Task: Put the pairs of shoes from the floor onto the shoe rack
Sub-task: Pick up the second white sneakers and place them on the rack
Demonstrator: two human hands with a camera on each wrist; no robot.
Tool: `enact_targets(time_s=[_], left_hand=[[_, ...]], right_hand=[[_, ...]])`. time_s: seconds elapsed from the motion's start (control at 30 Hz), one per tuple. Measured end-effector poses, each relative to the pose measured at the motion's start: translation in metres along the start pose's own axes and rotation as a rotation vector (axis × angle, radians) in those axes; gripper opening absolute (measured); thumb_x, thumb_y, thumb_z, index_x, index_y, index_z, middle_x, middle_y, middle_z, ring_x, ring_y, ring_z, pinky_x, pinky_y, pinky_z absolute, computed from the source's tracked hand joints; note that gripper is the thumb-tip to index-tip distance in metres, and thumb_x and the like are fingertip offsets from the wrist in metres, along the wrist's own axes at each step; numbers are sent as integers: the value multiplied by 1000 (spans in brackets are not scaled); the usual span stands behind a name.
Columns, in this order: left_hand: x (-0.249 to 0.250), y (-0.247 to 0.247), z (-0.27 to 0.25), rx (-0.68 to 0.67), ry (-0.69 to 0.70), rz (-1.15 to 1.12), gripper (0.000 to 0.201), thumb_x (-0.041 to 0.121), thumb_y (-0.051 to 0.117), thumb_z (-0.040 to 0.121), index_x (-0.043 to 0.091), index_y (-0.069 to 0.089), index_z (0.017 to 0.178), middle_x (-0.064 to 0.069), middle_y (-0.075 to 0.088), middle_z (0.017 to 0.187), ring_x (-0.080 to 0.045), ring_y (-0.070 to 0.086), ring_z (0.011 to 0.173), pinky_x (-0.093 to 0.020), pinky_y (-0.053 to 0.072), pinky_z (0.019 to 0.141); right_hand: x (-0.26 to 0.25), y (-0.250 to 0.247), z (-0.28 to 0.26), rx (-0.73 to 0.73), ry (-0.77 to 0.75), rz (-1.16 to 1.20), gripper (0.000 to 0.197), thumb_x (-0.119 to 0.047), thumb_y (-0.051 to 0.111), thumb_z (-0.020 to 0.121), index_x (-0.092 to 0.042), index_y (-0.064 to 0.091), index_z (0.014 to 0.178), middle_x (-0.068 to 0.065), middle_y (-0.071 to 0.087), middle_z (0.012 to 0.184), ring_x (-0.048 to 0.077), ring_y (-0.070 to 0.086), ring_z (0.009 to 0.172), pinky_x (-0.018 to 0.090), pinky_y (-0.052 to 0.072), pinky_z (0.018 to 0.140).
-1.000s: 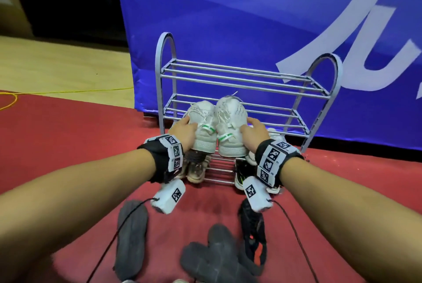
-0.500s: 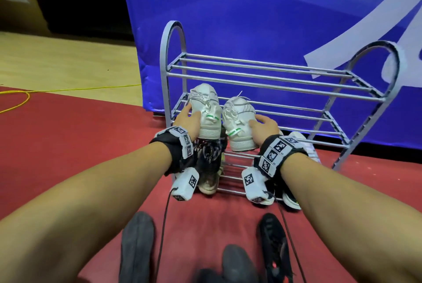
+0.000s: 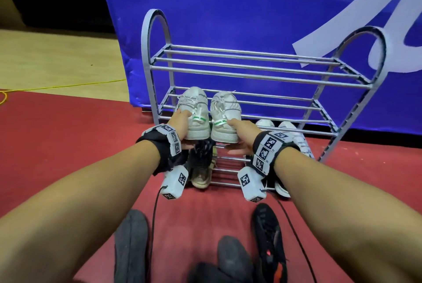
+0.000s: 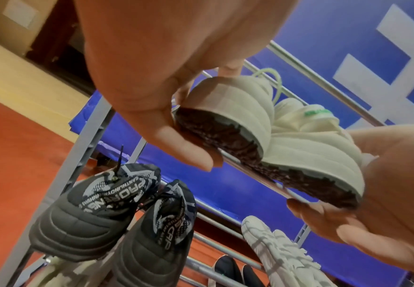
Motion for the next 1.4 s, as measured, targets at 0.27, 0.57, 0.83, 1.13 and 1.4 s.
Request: enact_targets(time_s=[0.27,0.57,0.83,1.13,1.4], left_hand=[[-2,5,-30,-109,-107,-79,44,42,56,92,21,42,128,-8,58,109,-33,74,76,-37,62,61],[7,-16,-9,90,95,-52,41,19,40,97,20,42,138,-16,67,100,-21,65,41,-26,54,41],[2,-23,10,90,30,-167,29,27,43,99,26,53,126,0,65,81,-19,67,57,-26,56,54],[-1,-14,6,70,-22,-217,40,43,49,96,28,48,133,-2,65,102,-22,71,70,-28,60,57],[-9,-35,-13,36,10,-1,59,52,60,87,28,43,139,-8,55,124,-24,72,80,-30,58,55]], right_hand=[[-2,-3,-14,-162,3,139,42,-22,65,89,-8,52,126,16,62,125,29,75,80,37,63,68],[-14,7,3,-85,-151,175,40,-9,59,91,-21,56,129,5,68,116,26,72,89,41,62,77],[-17,35,14,-66,-114,277,32,-15,56,93,-24,60,124,3,68,114,25,73,92,39,62,77],[-10,35,14,-90,-29,217,60,-35,64,80,-27,46,137,13,58,134,31,76,76,36,61,66],[9,37,-6,-56,-60,129,68,-41,63,87,-26,33,146,14,56,135,28,76,70,29,58,53]])
Point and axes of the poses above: each hand's wrist, its own z-axis towards the middle knuckle, its own y-axis out of the palm, x = y × z, the point moved 4 cm from there along z, towards the middle knuckle
